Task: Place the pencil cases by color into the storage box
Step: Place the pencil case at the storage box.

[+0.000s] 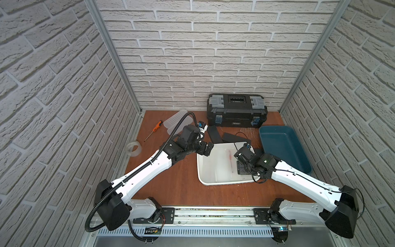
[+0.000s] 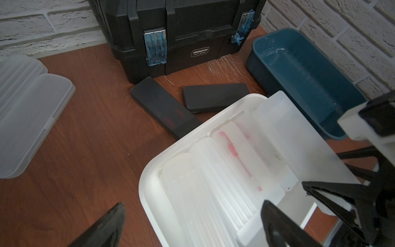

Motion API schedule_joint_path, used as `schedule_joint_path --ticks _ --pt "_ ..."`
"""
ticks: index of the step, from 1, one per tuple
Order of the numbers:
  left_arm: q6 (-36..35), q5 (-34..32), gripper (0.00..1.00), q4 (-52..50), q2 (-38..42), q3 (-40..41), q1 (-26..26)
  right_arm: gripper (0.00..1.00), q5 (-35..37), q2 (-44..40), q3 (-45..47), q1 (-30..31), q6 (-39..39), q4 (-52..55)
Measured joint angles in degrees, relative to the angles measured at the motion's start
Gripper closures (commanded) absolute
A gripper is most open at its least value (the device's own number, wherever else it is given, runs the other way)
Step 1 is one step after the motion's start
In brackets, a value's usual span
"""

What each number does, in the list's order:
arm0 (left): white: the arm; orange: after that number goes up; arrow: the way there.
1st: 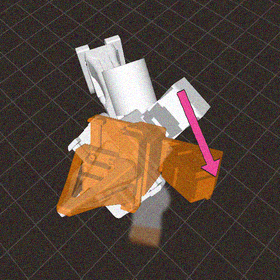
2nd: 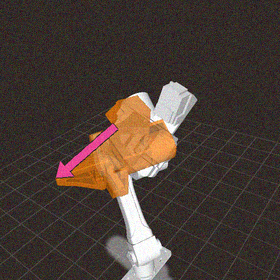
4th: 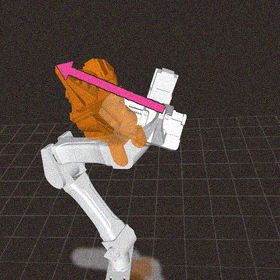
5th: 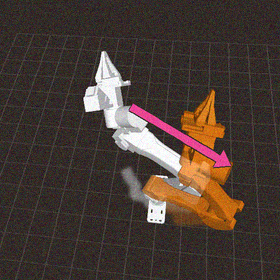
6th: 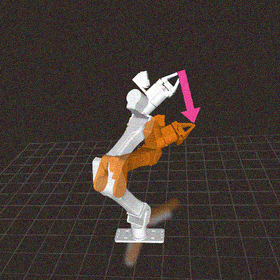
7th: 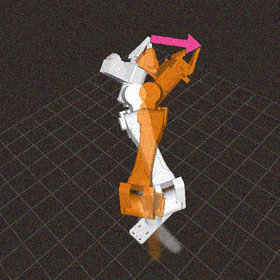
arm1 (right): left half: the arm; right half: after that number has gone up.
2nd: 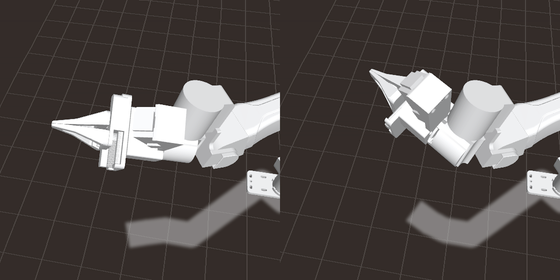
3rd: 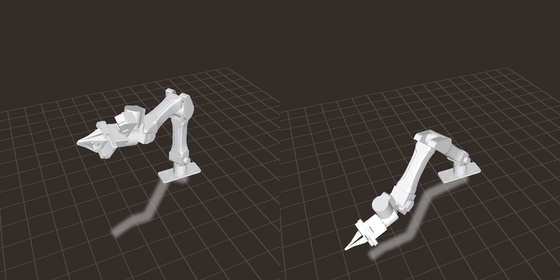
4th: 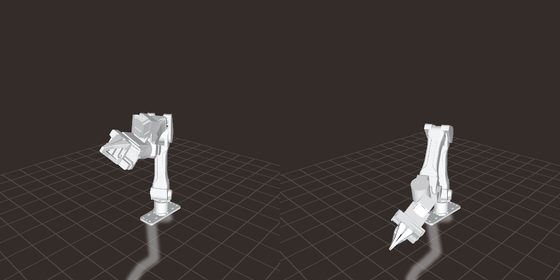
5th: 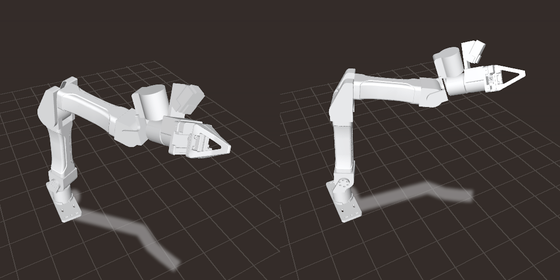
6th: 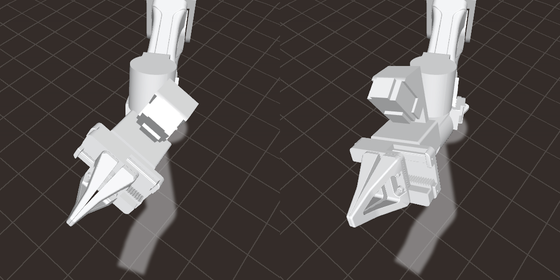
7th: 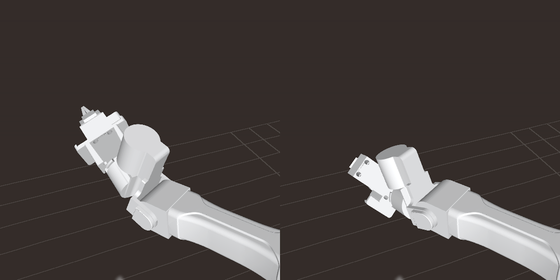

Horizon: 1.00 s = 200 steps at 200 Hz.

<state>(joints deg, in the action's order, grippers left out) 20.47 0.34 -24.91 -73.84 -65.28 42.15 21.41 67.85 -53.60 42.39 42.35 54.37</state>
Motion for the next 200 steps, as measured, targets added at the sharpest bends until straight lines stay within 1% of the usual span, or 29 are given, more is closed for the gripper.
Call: schedule_joint_path --ticks 69,106,150,200 --pt "-0.6 -0.1 0.02 1.4 0.0 0.8 0.0 0.34 -1.9 2.2 3.5 -4.3 -2.8 -3.3" --pt "-3.2 0.3 0.02 1.7 0.1 1.4 0.0 0.34 -2.8 3.3 4.9 -6.3 -4.6 -5.0" --pt "-7.1 2.1 0.02 4.0 4.1 5.7 0.0 0.34 -3.8 3.6 7.2 -8.3 -6.5 -7.2" --pt "-8.3 2.5 0.02 6.3 5.1 6.4 0.0 0.34 -4.0 5.9 7.4 -10.0 -8.7 -8.9"
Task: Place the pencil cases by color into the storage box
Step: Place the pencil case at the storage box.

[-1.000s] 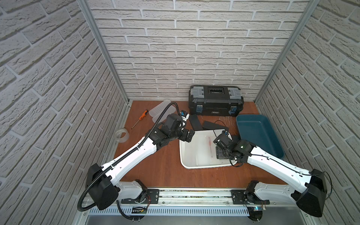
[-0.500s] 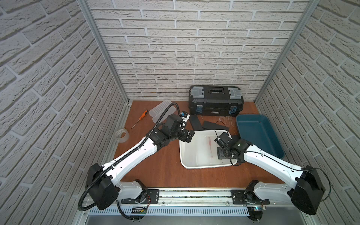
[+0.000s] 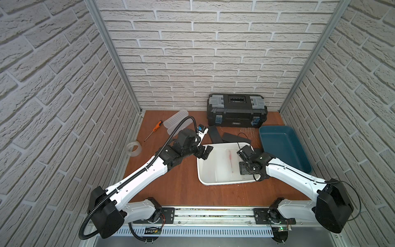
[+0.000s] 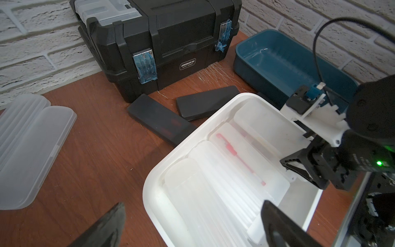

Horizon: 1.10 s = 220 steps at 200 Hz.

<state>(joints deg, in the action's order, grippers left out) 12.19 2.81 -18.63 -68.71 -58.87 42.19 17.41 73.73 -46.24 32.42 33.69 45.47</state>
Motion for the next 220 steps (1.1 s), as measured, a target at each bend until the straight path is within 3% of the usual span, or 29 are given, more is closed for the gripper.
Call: schedule_joint_path --ticks 134,220 --pt "-0.1 -0.9 0.02 0.1 0.0 0.5 0.0 0.29 -5.1 6.1 -0.5 -5.3 -4.7 -3.4" --pt "0.0 -4.9 0.02 -4.5 -1.1 -3.7 0.0 0.12 -6.2 5.8 -0.5 -7.1 -5.7 -2.9"
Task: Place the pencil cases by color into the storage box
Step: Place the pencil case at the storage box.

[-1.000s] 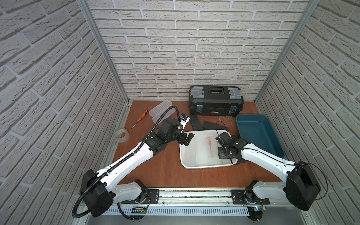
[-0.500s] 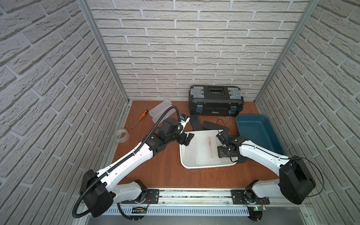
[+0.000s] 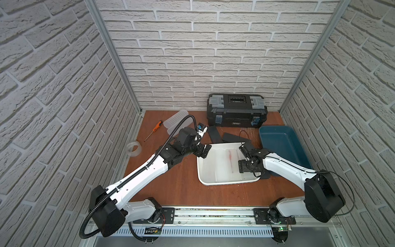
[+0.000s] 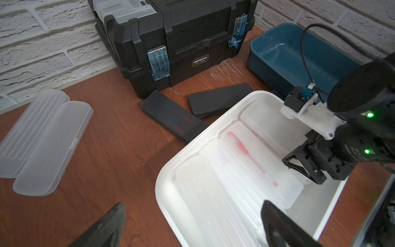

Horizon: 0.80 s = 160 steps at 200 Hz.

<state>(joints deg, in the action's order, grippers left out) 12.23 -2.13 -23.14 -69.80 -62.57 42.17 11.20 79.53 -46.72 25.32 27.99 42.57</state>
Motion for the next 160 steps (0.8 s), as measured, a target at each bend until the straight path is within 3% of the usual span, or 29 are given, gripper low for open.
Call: schedule_joint_path --ticks 46,74,118,160 --pt "0.2 -2.2 0.02 -3.5 -0.1 -3.5 -0.8 0.11 -0.6 -4.9 -1.6 0.0 -0.2 1.9" --pt "0.4 -3.1 0.02 -5.7 -1.1 -6.9 -4.1 0.11 -0.9 -10.7 -4.4 0.0 -0.2 3.5" --pt "-1.2 -3.0 0.02 -8.0 -5.5 -10.7 -15.2 0.1 -1.7 -18.7 -6.4 2.4 -1.2 2.4" --pt "-4.8 -1.0 0.02 -10.2 -15.3 -18.0 -25.7 0.09 -1.6 -22.8 -6.4 8.5 -4.1 -2.8"
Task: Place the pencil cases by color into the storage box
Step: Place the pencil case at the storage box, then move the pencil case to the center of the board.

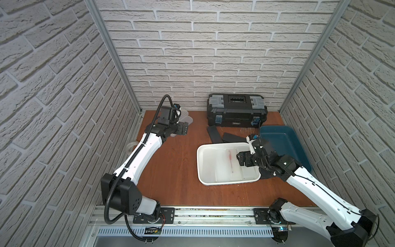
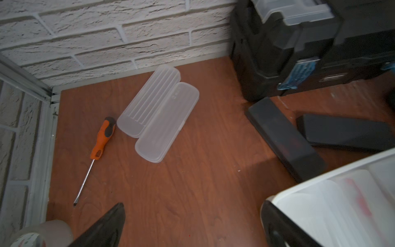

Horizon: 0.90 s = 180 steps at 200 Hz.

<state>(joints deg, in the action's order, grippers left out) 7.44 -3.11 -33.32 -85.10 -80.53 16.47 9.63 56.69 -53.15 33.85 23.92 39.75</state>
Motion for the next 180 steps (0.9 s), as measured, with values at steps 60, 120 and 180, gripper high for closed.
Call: schedule_joint_path --ticks 60,120,180 --pt "-8.2 4.8 0.02 -0.7 -22.8 -18.5 -7.3 0.1 0.5 1.6 2.8 9.0 -4.2 -12.8" --pt "-13.5 13.7 0.02 -2.5 -36.2 -23.7 -12.4 0.1 -4.5 4.6 6.0 10.1 -11.2 -29.0" --pt "-17.4 15.8 0.02 -4.5 -39.4 -26.3 -14.3 0.1 -10.9 15.8 5.9 10.6 -20.5 -43.1"
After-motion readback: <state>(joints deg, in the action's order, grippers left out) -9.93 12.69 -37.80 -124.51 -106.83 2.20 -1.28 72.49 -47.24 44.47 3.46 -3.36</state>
